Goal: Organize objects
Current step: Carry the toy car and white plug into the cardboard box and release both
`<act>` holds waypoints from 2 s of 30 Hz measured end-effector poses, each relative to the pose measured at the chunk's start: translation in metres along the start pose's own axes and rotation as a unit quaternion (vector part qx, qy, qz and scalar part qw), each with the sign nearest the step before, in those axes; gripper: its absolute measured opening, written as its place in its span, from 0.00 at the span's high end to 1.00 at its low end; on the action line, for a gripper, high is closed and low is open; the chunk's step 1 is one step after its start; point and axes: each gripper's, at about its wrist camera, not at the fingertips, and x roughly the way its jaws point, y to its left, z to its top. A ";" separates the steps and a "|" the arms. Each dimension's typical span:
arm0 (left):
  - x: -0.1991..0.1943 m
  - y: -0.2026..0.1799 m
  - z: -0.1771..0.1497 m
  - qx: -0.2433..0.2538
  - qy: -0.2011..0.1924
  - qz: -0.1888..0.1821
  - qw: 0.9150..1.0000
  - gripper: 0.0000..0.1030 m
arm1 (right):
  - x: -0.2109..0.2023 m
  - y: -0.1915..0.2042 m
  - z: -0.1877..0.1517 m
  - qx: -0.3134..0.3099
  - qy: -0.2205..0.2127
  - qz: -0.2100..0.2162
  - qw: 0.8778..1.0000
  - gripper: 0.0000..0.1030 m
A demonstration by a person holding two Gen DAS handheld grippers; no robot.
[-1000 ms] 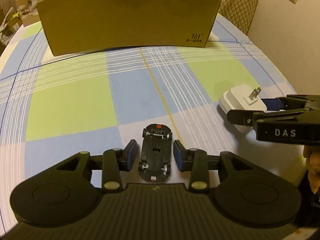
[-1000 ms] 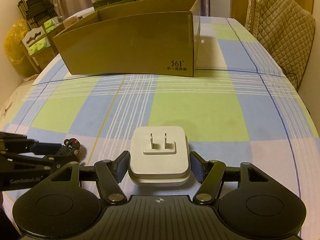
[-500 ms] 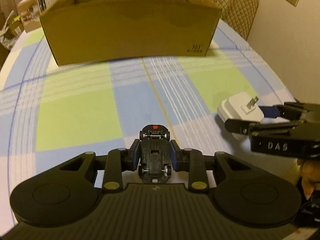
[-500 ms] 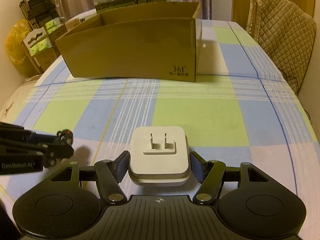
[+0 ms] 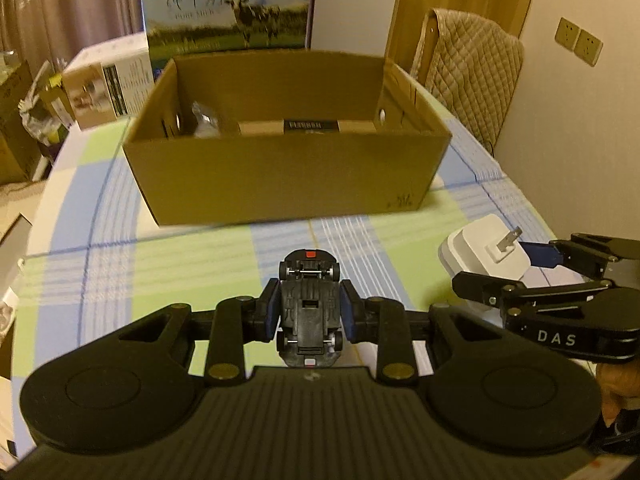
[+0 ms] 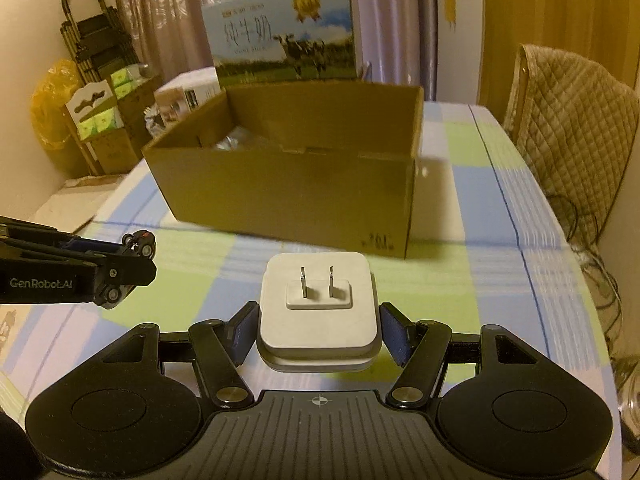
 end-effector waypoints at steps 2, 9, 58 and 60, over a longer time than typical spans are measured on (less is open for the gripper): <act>-0.004 0.002 0.006 0.000 -0.003 0.002 1.000 0.75 | -0.004 0.003 0.007 -0.002 -0.003 0.003 1.000 0.40; -0.017 0.010 0.020 -0.004 -0.011 0.003 1.000 0.75 | -0.011 0.009 0.030 -0.013 -0.013 0.009 1.000 0.40; 0.100 0.080 0.180 -0.040 -0.015 0.009 0.999 0.58 | 0.096 -0.051 0.166 0.006 -0.001 -0.003 1.000 0.40; 0.100 0.082 0.178 -0.040 -0.012 0.008 0.999 0.58 | 0.096 -0.052 0.167 0.010 -0.002 -0.003 1.000 0.40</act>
